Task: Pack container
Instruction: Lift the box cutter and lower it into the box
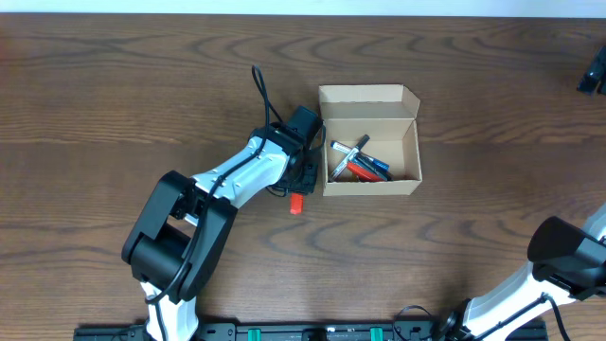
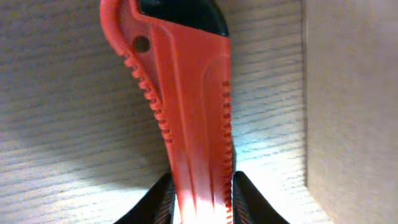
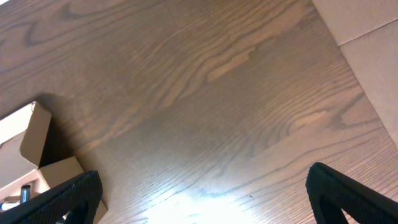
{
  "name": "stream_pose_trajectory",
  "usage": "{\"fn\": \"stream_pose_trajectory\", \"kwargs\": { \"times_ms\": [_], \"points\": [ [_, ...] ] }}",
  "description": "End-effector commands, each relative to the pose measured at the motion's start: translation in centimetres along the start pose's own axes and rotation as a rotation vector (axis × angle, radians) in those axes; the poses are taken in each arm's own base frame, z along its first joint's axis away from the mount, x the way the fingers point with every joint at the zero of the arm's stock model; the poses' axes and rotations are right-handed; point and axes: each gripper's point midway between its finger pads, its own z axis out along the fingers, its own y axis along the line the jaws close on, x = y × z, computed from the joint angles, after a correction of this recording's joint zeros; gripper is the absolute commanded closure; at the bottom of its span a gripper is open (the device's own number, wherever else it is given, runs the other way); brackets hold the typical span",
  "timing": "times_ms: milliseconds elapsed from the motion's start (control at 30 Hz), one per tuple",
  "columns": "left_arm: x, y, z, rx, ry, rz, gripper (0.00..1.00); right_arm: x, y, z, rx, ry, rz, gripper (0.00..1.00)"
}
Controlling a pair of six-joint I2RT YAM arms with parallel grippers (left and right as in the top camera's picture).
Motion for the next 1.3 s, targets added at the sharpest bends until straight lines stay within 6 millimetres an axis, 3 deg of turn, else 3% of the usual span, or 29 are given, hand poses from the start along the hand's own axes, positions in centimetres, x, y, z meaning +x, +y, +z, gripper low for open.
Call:
{"fn": "stream_pose_trajectory", "kwargs": {
  "times_ms": [0,67,667,833,1033,1267],
  "points": [
    [0.1,0.7,0.7,-0.04,0.01,0.001,0.82,-0.2,-0.2,-1.4,0.0,-0.037,0.014,0.01],
    [0.1,0.9,0.7,-0.048,0.011,0.001,0.94,-0.2,-0.2,-1.4,0.0,-0.037,0.014,0.01],
    [0.1,1.6,-0.1,-0.068,0.037,-0.02,0.94,-0.2,-0.2,-1.4,0.0,-0.037,0.014,0.01],
    [-1.7,1.7,-2.2,-0.064,0.017,-0.037,0.94,-0.2,-0.2,-1.4,0.0,-0.037,0.014,0.01],
    [-4.9,0.7,-6.4,-0.049,-0.039,0.006,0.94,-0.2,-0.2,-1.4,0.0,-0.036,0.014,0.01],
    [-6.6,-0.7,-10.2,-0.031,-0.074,0.018,0.94,-0.2,-0.2,-1.4,0.0,-0.037,0.014,0.01]
  ]
}}
